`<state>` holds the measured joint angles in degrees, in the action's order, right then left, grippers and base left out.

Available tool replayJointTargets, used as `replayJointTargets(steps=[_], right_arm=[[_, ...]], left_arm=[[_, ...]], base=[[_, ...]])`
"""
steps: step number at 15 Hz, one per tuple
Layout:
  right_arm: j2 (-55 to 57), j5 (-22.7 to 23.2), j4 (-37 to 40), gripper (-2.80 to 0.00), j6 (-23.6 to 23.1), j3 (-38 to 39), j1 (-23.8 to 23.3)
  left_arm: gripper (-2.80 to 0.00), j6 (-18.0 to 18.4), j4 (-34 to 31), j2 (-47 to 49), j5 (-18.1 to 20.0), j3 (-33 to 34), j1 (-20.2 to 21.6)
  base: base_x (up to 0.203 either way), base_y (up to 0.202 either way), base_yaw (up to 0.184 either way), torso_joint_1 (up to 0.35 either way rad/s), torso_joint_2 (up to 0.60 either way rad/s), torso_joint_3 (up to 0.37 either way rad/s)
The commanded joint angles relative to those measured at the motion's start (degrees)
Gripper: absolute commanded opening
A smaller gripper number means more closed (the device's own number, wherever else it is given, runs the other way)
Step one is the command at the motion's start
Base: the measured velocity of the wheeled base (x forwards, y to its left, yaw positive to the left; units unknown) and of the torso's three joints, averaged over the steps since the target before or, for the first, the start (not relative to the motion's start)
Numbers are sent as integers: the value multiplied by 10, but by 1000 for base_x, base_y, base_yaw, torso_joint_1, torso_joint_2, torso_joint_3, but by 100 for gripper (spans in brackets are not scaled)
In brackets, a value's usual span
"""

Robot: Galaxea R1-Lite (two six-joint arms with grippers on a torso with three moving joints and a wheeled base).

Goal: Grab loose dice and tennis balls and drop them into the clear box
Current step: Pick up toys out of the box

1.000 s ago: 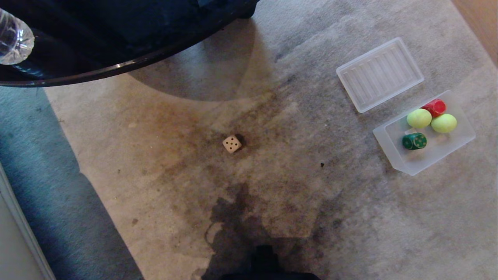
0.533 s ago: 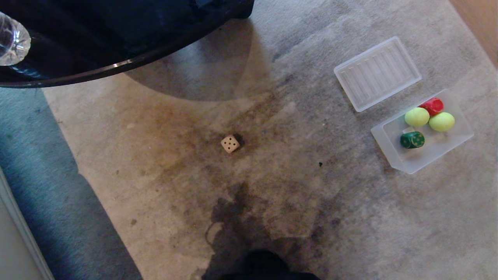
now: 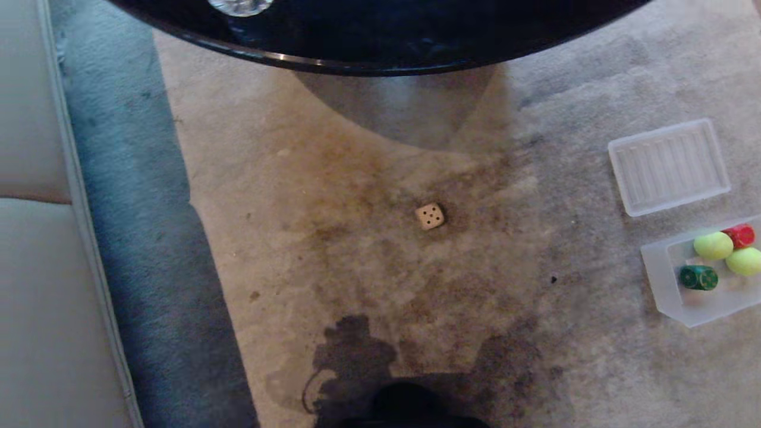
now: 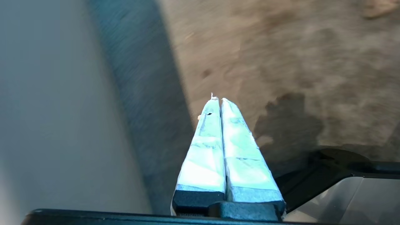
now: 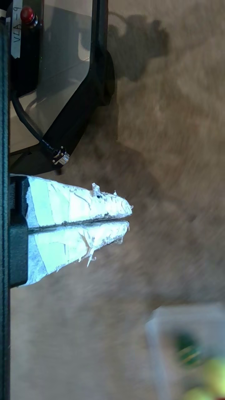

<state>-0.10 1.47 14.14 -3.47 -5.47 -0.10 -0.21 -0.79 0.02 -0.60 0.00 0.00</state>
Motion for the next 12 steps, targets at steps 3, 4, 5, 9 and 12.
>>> replayJointTargets(steps=[3,4,5,9,12], right_arm=[[-1,0,0,-280,0,0,0],[-1,0,0,-280,0,0,0],[-1,0,0,-280,0,0,0],[-1,0,0,-280,0,0,0],[-1,0,0,-280,0,0,0]], left_arm=[[-280,0,1,0,0,0,0],[-280,0,1,0,0,1,0],[-280,0,1,0,0,0,0],[-280,0,0,0,0,0,0],[-280,0,1,0,0,0,0]], base=[[-2,-9,164,3,1,4],[2,-7,158,1,3,-2],[1,-7,117,-2,-2,-2],[1,0,20,1,1,0],[0,0,0,0,0,0]])
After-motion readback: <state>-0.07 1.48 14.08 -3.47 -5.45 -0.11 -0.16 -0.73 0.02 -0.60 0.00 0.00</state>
